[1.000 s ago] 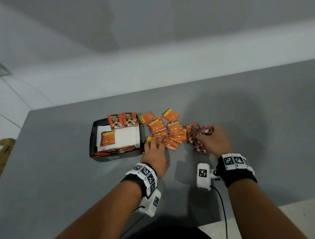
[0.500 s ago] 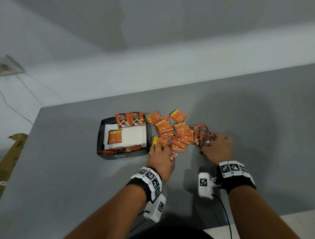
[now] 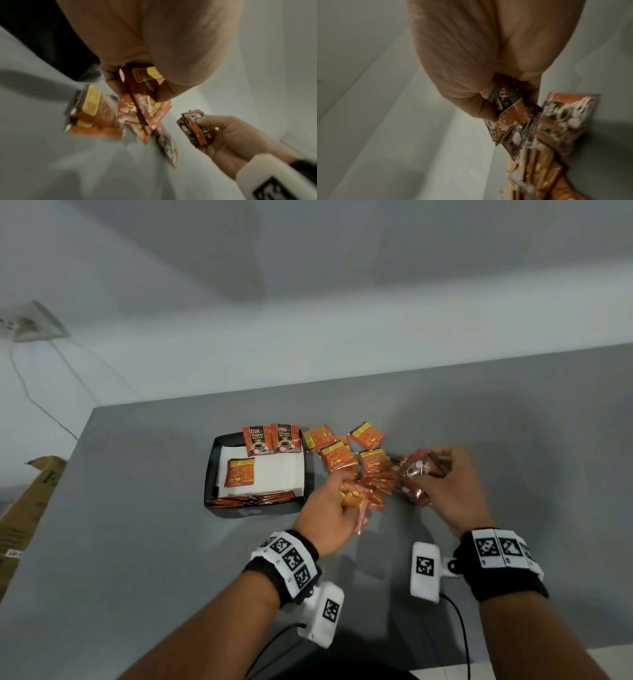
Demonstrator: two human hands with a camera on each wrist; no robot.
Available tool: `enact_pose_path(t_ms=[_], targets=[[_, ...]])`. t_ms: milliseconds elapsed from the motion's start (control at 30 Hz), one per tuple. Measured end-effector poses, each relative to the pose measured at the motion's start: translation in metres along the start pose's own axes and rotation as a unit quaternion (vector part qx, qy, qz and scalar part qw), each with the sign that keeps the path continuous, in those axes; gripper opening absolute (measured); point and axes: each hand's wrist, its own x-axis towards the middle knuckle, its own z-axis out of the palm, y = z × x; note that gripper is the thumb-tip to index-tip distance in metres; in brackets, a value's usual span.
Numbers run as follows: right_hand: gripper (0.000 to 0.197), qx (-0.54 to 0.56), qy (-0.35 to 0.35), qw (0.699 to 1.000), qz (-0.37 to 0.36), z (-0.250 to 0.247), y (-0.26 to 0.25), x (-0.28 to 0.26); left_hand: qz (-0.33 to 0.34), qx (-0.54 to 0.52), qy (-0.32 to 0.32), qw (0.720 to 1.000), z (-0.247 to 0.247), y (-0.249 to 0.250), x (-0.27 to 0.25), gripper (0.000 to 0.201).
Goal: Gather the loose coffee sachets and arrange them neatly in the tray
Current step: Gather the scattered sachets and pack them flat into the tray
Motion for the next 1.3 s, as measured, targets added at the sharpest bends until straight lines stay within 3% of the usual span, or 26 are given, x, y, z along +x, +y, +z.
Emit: enact_pose_path(t_ms=[100, 200, 333, 467, 600, 733, 900, 1033, 1133, 1200, 1300], targets=[[0.055, 0.073, -0.025, 0.996, -0.040, 0.015, -0.039, -0.005, 0.012, -0.050, 0.060, 0.997, -0.044, 0.014, -0.001, 0.027], [0.039, 0.028, -0.093, 0.992, -0.083, 0.046, -0.073, -0.006, 0.011, -0.076, 0.135, 0.988, -0.096, 0.009, -0.001, 0.024], [0.024, -0.113, -0.214, 0.954, -0.175, 0.108, -0.110, -0.011, 0.011, 0.038, 0.187, 0.981, -0.147, -0.021, -0.002, 0.020], [0.033, -0.244, -0.250, 0.893, -0.284, 0.172, -0.104, -0.016, 0.012, 0.189, 0.150, 0.970, -0.163, -0.060, -0.004, 0.020], [0.041, -0.343, -0.310, 0.844, -0.271, 0.199, -0.088, -0.022, -0.030, 0.246, 0.101, 0.963, -0.161, -0.087, -0.007, 0.022], [0.034, -0.341, -0.360, 0.828, -0.261, 0.205, -0.078, -0.028, -0.010, 0.250, 0.047, 0.967, -0.162, -0.097, -0.009, 0.029], [0.055, -0.397, -0.356, 0.791, -0.299, 0.201, -0.078, -0.034, 0.022, 0.380, 0.008, 0.925, -0.168, -0.097, -0.016, 0.024], [0.087, -0.458, -0.354, 0.752, -0.315, 0.204, -0.077, -0.048, 0.018, 0.431, -0.057, 0.901, -0.168, -0.100, -0.015, 0.040], [0.089, -0.464, -0.314, 0.761, -0.327, 0.210, -0.079, -0.051, 0.026, 0.409, -0.059, 0.910, -0.169, -0.103, -0.014, 0.045], [0.086, -0.459, -0.291, 0.771, -0.332, 0.211, -0.080, -0.049, 0.043, 0.393, -0.043, 0.918, -0.168, -0.110, -0.016, 0.059], [0.085, -0.454, -0.303, 0.774, -0.321, 0.210, -0.075, -0.048, 0.059, 0.400, -0.045, 0.914, -0.164, -0.118, -0.020, 0.075]])
